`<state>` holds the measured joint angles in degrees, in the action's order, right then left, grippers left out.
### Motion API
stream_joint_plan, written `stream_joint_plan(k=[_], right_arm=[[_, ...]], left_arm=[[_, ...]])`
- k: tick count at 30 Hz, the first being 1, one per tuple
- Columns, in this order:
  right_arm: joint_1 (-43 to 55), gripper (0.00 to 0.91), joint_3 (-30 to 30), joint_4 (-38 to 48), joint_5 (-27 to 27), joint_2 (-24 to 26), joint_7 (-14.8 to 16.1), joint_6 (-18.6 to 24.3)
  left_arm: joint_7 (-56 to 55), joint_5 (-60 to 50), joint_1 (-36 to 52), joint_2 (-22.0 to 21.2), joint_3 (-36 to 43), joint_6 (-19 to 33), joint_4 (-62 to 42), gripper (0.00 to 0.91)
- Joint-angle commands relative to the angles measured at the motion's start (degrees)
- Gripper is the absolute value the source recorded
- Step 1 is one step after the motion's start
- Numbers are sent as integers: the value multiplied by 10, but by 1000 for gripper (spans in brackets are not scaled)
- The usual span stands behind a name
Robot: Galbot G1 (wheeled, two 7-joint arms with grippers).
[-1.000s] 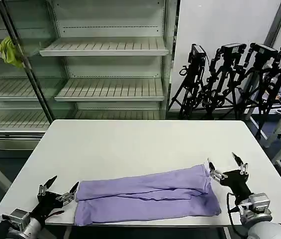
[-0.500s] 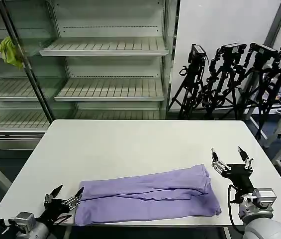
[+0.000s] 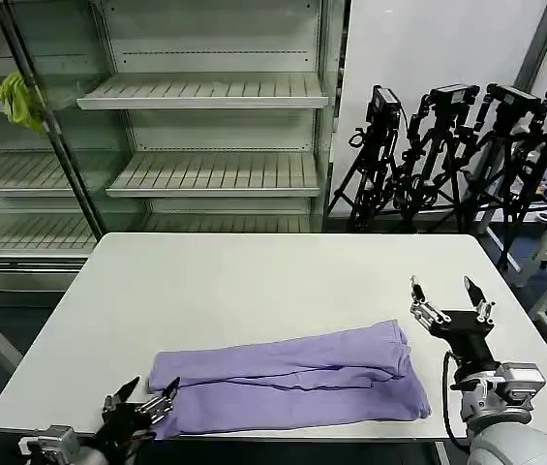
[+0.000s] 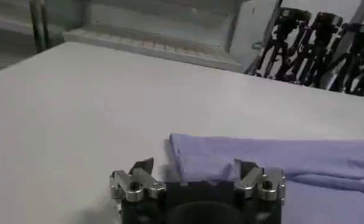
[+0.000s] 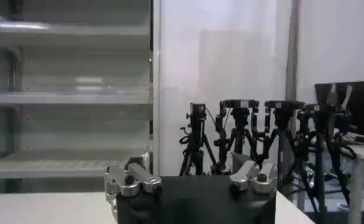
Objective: Fold and organize the clothes.
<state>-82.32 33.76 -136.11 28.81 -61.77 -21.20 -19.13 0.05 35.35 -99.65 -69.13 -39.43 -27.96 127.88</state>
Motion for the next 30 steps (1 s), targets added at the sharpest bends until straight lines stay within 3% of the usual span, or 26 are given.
stream_joint_plan(k=[1,15,18,19,20,22,30], right_arm=[[6,907,-3,-11,1,-19,-3,-4],[11,907,-8,-1,-3,-38,-7,6],[14,907,-11,3,-4,-40,-8,7],[16,907,-13,4,-5,-41,-8,7],[17,907,-13,5,-5,-41,-8,7],[21,907,-14,9,-5,-41,-8,8],[26,907,-19,18,-6,-44,-7,14]], left_arm=[[-2,10,-12,-14,8,-9,6,907],[1,6,7,-20,18,-7,-11,887],[2,4,10,-20,22,-7,-14,605],[3,3,11,-21,24,-7,-15,474],[3,2,11,-21,25,-7,-15,242],[5,-1,15,-22,25,-7,-18,101],[9,-5,20,-25,28,-4,-27,10]])
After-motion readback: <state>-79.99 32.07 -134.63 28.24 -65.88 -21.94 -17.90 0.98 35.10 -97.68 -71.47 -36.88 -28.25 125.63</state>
